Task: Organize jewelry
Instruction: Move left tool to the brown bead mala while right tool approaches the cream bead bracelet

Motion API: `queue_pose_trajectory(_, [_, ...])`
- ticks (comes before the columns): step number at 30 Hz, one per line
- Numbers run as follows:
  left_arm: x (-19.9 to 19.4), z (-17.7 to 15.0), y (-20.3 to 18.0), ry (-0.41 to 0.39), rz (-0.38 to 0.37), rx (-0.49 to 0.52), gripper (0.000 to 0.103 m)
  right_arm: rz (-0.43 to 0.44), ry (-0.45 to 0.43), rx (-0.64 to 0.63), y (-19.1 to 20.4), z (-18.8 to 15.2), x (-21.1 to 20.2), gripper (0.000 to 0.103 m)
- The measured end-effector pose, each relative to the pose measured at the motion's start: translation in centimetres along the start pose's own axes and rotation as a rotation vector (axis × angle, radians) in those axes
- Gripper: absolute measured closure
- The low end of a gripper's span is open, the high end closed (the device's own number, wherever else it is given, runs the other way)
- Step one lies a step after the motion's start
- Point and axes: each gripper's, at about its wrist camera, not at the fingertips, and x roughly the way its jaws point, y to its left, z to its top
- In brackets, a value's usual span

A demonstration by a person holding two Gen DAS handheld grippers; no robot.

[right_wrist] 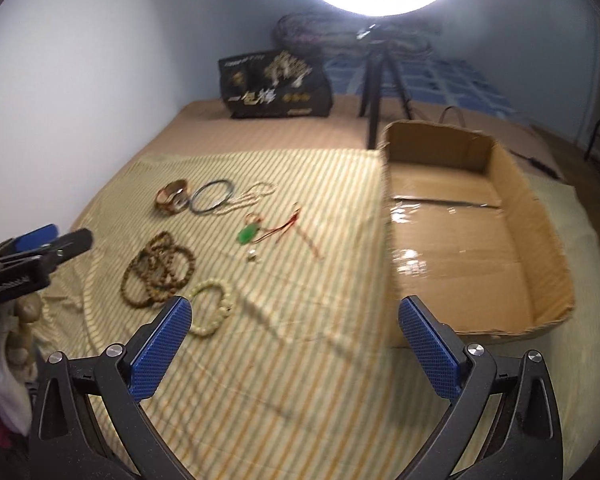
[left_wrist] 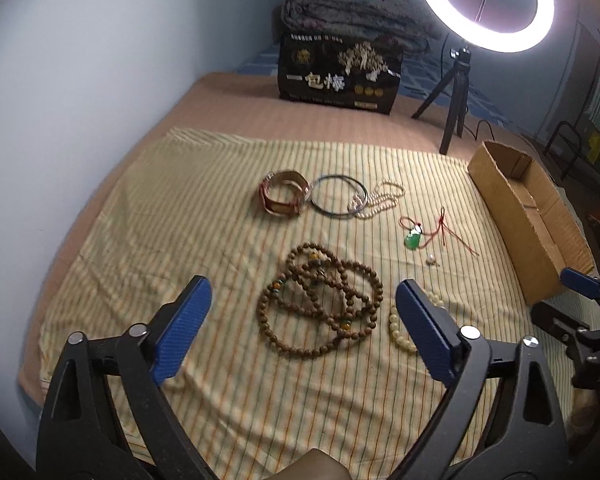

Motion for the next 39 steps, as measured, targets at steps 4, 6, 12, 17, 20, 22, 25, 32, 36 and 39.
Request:
queue_pose_trajectory(4, [1.6, -0.3, 0.2, 0.067, -0.029, -0.022, 0.021, 0.034, 0.046, -0.046, 1.3, -0.2, 1.8, 0.013])
queue_pose_trajectory(6, [2.5, -0.4, 0.4, 0.102, -0.04, -0.038, 0.027, 0.053, 0.077, -0.054, 1.6, -0.3, 2.8, 0.016])
queue_pose_trajectory(12, [4.7, -0.8, 0.7, 0.178, -0.054, -0.072, 0.037, 0.11, 0.158, -0.064, 2.5, -0.6, 5.3, 0.033])
queue_pose_trajectory(17, [6.6, -0.7, 0.5, 0.221, -0.06, -0.087, 0.04, 0.132, 0.201, -0.093, 3.5, -0.9, 6.9, 0.04])
queue_pose_trajectory(20, [7.5, -0.4, 0.4, 0.233, -0.069, -0.098, 0.04, 0.142, 0.226, -0.098, 3.8, -1.0, 7.8, 0.049])
queue_pose_trajectory(22, [8.0, -0.2, 0.3, 0.239, -0.076, -0.111, 0.04, 0.14, 0.235, -0.097, 3.9, -1.0, 8.4, 0.05])
queue_pose_trajectory(25, [8.9, 0.1, 0.2, 0.256, -0.082, -0.129, 0.044, 0.148, 0.245, -0.09, 4.0, -0.9, 9.1, 0.053])
queue_pose_trajectory(32, [10.6, 0.4, -0.3, 0.27, -0.072, -0.123, 0.05, 0.145, 0.245, -0.103, 4.4, -0.7, 10.0, 0.057])
queue_pose_trajectory(36, [11.1, 0.6, -0.8, 0.266, -0.064, -0.111, 0.056, 0.124, 0.245, -0.132, 4.7, -0.5, 10.5, 0.061])
queue_pose_trajectory(39, [11.3, 0.6, -1.1, 0.261, -0.057, -0.102, 0.061, 0.114, 0.238, -0.154, 5.1, -0.6, 10.4, 0.066])
